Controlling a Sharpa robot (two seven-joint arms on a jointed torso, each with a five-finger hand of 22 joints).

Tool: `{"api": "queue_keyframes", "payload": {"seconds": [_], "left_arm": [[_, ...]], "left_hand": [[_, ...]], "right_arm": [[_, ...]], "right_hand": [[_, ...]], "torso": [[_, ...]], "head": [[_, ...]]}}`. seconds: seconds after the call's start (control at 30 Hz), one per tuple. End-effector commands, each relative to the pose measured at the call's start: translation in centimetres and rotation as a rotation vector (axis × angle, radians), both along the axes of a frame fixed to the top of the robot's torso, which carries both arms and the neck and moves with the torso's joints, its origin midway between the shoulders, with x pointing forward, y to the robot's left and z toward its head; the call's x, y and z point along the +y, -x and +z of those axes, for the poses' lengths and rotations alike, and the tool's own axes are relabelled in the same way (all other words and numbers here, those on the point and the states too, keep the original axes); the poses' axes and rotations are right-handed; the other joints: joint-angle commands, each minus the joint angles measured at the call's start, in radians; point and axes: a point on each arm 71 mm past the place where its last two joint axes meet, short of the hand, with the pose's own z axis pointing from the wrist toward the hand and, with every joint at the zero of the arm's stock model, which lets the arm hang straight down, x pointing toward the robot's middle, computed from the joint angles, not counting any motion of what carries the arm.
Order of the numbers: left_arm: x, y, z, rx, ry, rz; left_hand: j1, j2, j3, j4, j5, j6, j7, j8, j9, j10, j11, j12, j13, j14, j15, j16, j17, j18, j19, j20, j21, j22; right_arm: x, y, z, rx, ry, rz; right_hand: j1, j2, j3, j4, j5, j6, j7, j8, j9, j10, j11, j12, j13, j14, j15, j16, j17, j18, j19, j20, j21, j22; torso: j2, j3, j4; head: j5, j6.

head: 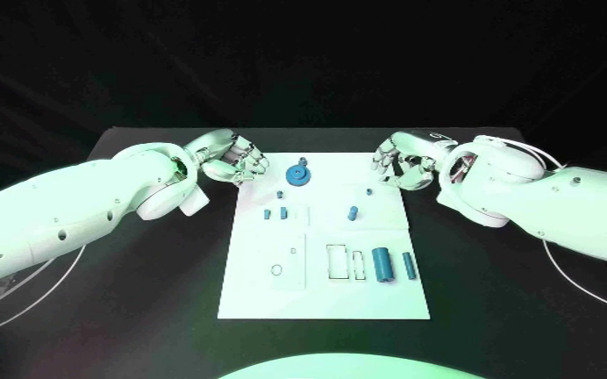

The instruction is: Assemble the parts on the task board

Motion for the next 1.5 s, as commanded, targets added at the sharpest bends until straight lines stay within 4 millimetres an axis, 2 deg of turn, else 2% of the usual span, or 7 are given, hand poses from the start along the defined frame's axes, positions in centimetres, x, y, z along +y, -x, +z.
{"api": "queue_keyframes", "payload": {"seconds": [0.03,0.23,0.4,0.6,0.77,1.13,1.5], "left_arm": [[0.1,0.2,1.2,0.081,0.401,0.06],[0.6,0.7,1.8,0.126,0.574,0.1],[0.6,0.9,2.0,0.139,0.622,0.106],[0.4,1.2,2.1,0.148,0.644,0.098],[0.3,1.2,2.1,0.164,0.654,0.101],[0.3,1.3,2.1,0.174,0.662,0.103],[0.3,1.3,2.0,0.179,0.661,0.1]], "left_hand": [[0.001,0.013,0.0,-0.009,0.005,0.002,0.006,0.003,-0.002,0.001,0.002,0.008,0.001,-0.013,0.0,-0.023,-0.016,0.01,-0.01,0.001,-0.015,-0.011],[0.001,0.036,0.001,-0.014,0.01,0.008,0.007,0.012,-0.002,0.004,0.001,0.022,0.003,-0.033,0.0,-0.072,-0.046,0.01,-0.023,-0.001,-0.042,-0.027],[-0.009,0.044,-0.006,-0.014,0.01,0.015,0.002,0.023,-0.001,0.018,-0.005,0.044,0.011,-0.034,-0.003,-0.091,-0.06,0.011,-0.026,-0.002,-0.059,-0.039],[-0.01,0.045,-0.009,-0.015,0.009,0.017,0.001,0.026,0.0,0.021,-0.006,0.049,0.013,-0.035,-0.004,-0.094,-0.062,0.011,-0.025,-0.003,-0.062,-0.041],[-0.007,0.046,-0.009,-0.019,0.01,0.016,0.001,0.028,0.0,0.019,-0.006,0.052,0.014,-0.036,-0.005,-0.098,-0.064,0.011,-0.025,-0.004,-0.065,-0.043],[-0.005,0.045,-0.01,-0.024,0.01,0.011,0.003,0.028,-0.001,0.014,-0.005,0.055,0.015,-0.038,-0.004,-0.103,-0.068,0.01,-0.025,-0.005,-0.068,-0.045],[-0.006,0.046,-0.011,-0.025,0.009,0.01,0.004,0.028,-0.002,0.012,-0.004,0.056,0.015,-0.039,-0.004,-0.105,-0.069,0.01,-0.026,-0.005,-0.07,-0.046]], "right_arm": [[0.4,0.2,-0.4,-0.067,0.122,0.037],[1.1,0.4,-1.2,-0.079,0.149,0.045],[1.6,0.4,-1.8,-0.074,0.168,0.05],[1.8,0.5,-2.6,-0.071,0.184,0.048],[2.0,0.5,-2.9,-0.069,0.195,0.046],[2.6,0.4,-3.8,-0.048,0.212,0.048],[3.0,0.6,-4.8,-0.017,0.228,0.058]], "right_hand": [[-0.011,0.0,0.005,0.002,-0.004,-0.001,0.003,-0.006,0.003,-0.005,0.004,-0.007,0.001,0.054,0.007,0.046,0.029,-0.017,0.015,0.0,0.039,0.025],[-0.015,-0.002,0.007,0.004,0.004,-0.001,0.006,-0.01,0.007,-0.002,0.006,-0.012,0.003,0.056,0.009,0.117,0.074,-0.029,0.042,0.003,0.116,0.072],[-0.016,-0.001,0.01,0.004,0.011,0.001,0.006,-0.01,0.011,0.002,0.005,-0.012,0.004,0.057,0.009,0.144,0.091,-0.033,0.052,0.003,0.146,0.09],[-0.017,-0.001,0.012,0.004,0.016,0.002,0.006,-0.01,0.012,0.004,0.005,-0.013,0.005,0.057,0.009,0.158,0.1,-0.035,0.056,0.004,0.161,0.1],[-0.022,0.0,0.012,0.007,0.017,0.003,0.006,-0.011,0.014,0.003,0.005,-0.015,0.005,0.057,0.009,0.172,0.108,-0.038,0.061,0.005,0.175,0.109],[-0.028,0.003,0.012,0.011,0.014,0.006,0.004,-0.01,0.017,0.008,0.004,-0.014,0.006,0.057,0.009,0.19,0.119,-0.041,0.067,0.005,0.194,0.121],[-0.017,0.026,0.019,0.0,0.006,0.05,-0.012,0.016,0.039,0.065,-0.015,0.01,0.023,0.055,-0.005,0.232,0.138,-0.048,0.082,-0.002,0.247,0.156]], "torso": [[0.001,-0.0003,0.0006],[0.001,-0.0024,0.0031],[0.001,-0.0017,0.002],[0.001,-0.0023,0.0023],[0.002,0.0005,0.0011],[0.001,0.001,0.0008],[0.001,-0.0001,0.0011]], "head": [[-0.006,0.0],[-0.01,0.001],[-0.009,0.001],[-0.015,0.001],[-0.012,-0.001],[-0.007,-0.005],[-0.008,-0.008]]}}
